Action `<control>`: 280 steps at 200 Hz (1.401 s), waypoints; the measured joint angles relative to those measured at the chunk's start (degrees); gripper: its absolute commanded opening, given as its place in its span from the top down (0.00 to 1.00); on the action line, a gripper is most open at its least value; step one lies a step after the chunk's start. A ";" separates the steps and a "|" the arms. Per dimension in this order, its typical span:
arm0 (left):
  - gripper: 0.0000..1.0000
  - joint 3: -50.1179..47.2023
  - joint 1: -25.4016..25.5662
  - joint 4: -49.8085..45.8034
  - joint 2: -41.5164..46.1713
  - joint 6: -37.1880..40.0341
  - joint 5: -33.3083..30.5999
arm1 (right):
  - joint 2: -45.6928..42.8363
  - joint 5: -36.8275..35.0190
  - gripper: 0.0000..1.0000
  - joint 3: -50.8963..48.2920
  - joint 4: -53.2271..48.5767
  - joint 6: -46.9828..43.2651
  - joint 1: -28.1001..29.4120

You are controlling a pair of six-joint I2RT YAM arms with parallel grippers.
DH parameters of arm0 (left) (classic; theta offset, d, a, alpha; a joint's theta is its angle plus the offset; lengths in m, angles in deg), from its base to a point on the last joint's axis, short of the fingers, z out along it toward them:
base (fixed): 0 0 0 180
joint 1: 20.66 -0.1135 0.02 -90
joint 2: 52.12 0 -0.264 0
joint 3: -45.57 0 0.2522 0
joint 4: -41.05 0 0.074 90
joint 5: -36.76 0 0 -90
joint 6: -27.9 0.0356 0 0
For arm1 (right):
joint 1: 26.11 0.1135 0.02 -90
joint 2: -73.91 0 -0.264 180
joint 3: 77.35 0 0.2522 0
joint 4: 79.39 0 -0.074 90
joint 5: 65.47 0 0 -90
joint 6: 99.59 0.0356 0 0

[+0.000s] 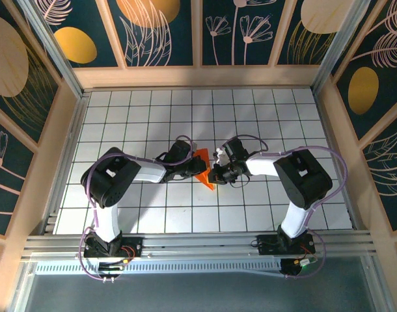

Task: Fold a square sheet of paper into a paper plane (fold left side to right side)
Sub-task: Fourth fold the wing at the center of the table.

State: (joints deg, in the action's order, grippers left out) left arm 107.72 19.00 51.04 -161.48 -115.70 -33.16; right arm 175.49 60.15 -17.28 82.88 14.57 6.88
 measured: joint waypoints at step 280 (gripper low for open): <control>1.00 14.27 -11.58 -6.93 -8.79 7.17 1.99 | 2.21 -1.77 1.00 2.73 0.61 -2.86 0.22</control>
State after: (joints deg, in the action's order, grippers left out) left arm 121.99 7.41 44.11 -170.27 -108.53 -31.17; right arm 177.70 58.38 -14.55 83.49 11.71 7.10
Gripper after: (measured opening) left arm 0.048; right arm 0.051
